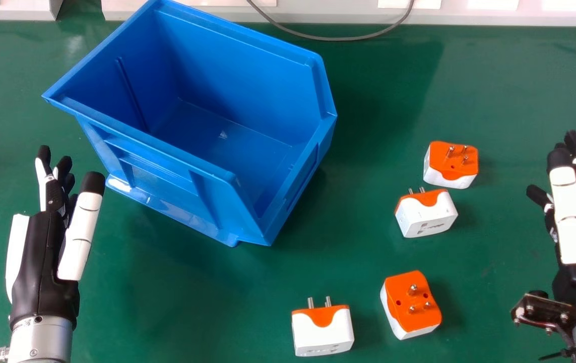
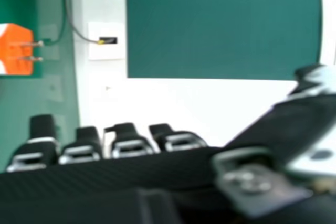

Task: Pick all objects and put in blue box

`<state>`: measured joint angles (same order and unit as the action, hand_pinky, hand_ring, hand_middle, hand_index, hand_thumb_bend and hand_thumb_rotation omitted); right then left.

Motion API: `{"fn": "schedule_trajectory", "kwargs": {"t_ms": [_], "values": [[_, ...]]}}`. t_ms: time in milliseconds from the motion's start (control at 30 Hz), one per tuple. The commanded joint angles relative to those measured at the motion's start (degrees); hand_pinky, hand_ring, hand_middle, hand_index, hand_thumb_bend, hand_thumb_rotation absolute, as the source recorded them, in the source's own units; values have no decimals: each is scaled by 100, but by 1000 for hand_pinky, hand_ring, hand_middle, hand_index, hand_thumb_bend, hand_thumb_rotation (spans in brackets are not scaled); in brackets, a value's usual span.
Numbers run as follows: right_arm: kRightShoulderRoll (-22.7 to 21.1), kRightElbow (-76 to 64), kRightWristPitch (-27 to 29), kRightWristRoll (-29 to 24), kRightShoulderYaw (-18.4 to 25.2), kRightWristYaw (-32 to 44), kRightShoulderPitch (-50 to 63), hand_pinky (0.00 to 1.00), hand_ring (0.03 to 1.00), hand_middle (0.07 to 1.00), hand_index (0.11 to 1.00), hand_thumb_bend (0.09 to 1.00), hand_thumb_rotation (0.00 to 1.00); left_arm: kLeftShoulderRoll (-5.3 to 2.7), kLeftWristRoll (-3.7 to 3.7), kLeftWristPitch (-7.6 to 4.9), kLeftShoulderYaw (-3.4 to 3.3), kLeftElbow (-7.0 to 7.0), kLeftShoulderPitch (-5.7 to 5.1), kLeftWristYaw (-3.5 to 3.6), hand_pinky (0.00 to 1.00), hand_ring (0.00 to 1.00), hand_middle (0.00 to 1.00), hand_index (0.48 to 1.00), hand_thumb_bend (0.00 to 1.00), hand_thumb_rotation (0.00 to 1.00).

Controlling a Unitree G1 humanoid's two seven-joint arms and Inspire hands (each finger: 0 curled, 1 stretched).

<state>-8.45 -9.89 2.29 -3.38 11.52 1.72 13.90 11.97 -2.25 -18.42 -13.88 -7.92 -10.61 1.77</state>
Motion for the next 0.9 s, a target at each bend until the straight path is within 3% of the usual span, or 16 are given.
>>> {"fn": "schedule_trajectory", "kwargs": {"t_ms": [0, 200, 333, 500, 700, 867], "values": [[-82, -230, 12, 69, 34, 17, 10, 883, 1000, 1000, 995, 245, 1000, 55, 12, -105, -56, 39, 8, 8, 974, 1000, 1000, 1000, 740, 929], [-116, -313, -42, 95, 28, 30, 37, 881, 1000, 1000, 994, 250, 1000, 66, 41, -132, -69, -17, 34, -16, 970, 1000, 1000, 1000, 743, 929], [-128, -312, -6, 171, 29, 50, 56, 875, 1000, 1000, 991, 272, 1000, 50, 107, -86, -59, 58, 5, -78, 963, 1000, 1000, 1000, 753, 928], [-158, -319, 53, 328, -5, 33, 69, 860, 1000, 1000, 988, 313, 1000, 37, 138, -68, -48, 123, -20, -114, 959, 1000, 1000, 1000, 759, 927], [-226, -296, 206, 677, -49, -11, 110, 829, 990, 1000, 979, 395, 1000, 42, 115, -107, -58, 100, -29, -73, 955, 1000, 1000, 1000, 756, 927], [-278, -146, 441, 1096, -108, -123, 127, 807, 973, 997, 966, 441, 1000, 36, 132, -50, -48, 236, -89, -74, 953, 1000, 1000, 1000, 747, 928]]}}
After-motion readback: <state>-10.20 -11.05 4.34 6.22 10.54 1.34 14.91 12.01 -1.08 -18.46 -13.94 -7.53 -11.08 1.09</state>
